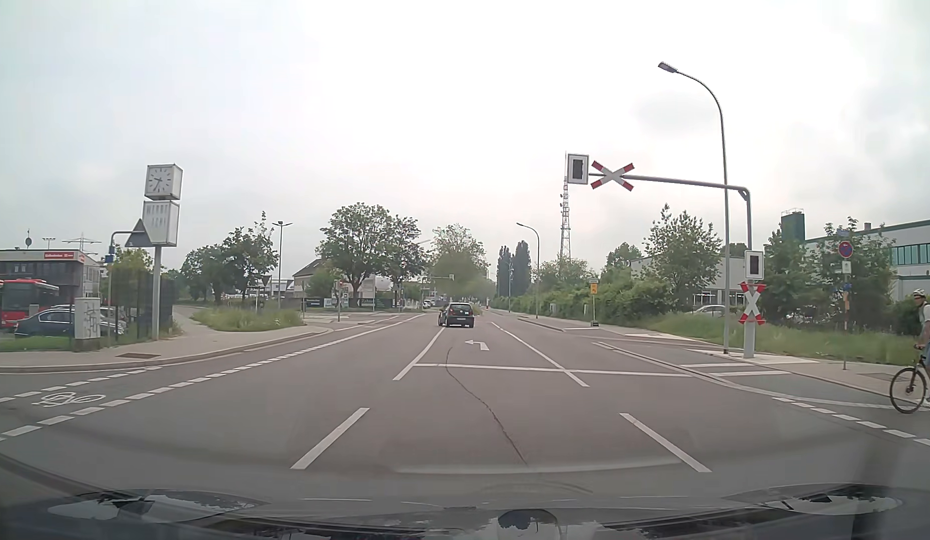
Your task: Follow the waypoints while adhering to traffic rules and regulations
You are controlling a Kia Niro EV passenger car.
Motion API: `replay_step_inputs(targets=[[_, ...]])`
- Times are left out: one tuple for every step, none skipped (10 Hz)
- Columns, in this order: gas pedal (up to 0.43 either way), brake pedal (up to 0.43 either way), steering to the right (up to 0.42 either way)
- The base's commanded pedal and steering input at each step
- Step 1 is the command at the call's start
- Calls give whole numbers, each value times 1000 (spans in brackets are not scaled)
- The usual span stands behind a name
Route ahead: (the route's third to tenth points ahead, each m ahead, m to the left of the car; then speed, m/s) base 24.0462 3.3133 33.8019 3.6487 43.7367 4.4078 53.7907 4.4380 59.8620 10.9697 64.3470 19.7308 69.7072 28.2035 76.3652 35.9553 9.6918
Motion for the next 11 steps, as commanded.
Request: replay_step_inputs(targets=[[0, 0, -1], [0, 0, -1], [0, 0, 0], [0, 0, 0], [0, 0, 2], [0, 0, 1], [0, 0, 0], [0, 0, 0], [0, 0, 0], [0, 0, -1], [0, 0, -6]])
